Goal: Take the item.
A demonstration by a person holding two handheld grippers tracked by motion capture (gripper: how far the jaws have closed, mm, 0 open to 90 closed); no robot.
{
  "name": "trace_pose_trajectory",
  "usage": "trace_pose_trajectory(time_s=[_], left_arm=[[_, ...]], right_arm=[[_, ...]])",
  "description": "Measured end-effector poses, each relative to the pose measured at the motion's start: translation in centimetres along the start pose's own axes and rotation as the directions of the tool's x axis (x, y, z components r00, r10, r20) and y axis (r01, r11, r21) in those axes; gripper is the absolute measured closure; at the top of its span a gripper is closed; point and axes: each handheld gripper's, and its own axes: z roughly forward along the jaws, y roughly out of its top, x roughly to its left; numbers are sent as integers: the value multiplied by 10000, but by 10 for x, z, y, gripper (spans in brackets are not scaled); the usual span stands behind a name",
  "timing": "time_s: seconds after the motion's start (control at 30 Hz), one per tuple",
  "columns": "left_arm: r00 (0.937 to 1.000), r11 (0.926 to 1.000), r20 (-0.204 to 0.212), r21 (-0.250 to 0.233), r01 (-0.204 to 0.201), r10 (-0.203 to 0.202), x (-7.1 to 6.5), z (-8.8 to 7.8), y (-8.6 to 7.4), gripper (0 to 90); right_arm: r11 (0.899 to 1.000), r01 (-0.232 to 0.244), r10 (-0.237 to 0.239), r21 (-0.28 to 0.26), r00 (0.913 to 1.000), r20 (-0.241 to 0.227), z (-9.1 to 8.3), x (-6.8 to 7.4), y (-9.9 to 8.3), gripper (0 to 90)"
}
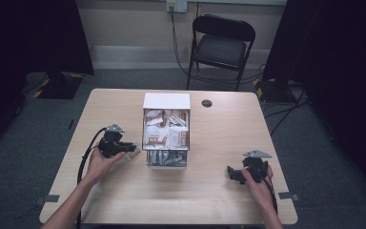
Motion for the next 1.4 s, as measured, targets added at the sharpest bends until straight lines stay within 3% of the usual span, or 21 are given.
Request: trace_pose_trajectory(time_s=[0.23,0.4,0.6,0.7,0.9,1.1,1.2,1.3,1.37,1.4], left_arm=[[9999,9999,-88,-47,136,-136,4,0,-1,626],[9983,9988,-356,-166,465,-471,9,-5,-2,429],[9985,9980,-461,-583,258,-286,7,-18,0,293],[9984,9938,-423,-1061,329,-376,5,-28,1,265],[9966,9956,-696,-854,387,-447,9,-45,-3,249],[9970,9954,-762,-935,-200,128,11,-69,-17,190],[9980,9949,-625,-1012,45,-109,15,-77,-29,183],[9960,9921,-563,-1079,637,-700,22,-82,-41,181],[9915,9954,-1183,-852,441,-540,26,-82,-47,201],[9853,9961,-1643,-818,343,-474,29,-81,-51,200]], right_arm=[[10000,-6,6,4,10000,-4,0,0,0,0],[10000,1,-1,1,10000,0,0,0,0,0],[10000,1,-1,0,10000,1,0,0,0,0],[10000,1,-1,0,10000,0,0,0,0,0],[10000,-6,6,-1,10000,11,0,0,0,0],[10000,-3,3,-4,10000,11,0,0,0,0],[10000,-5,5,-2,10000,12,0,0,0,0],[10000,-6,6,-3,10000,11,0,0,0,0],[10000,-7,7,-2,10000,11,0,0,0,0],[10000,-7,7,-3,10000,10,0,0,0,0]])
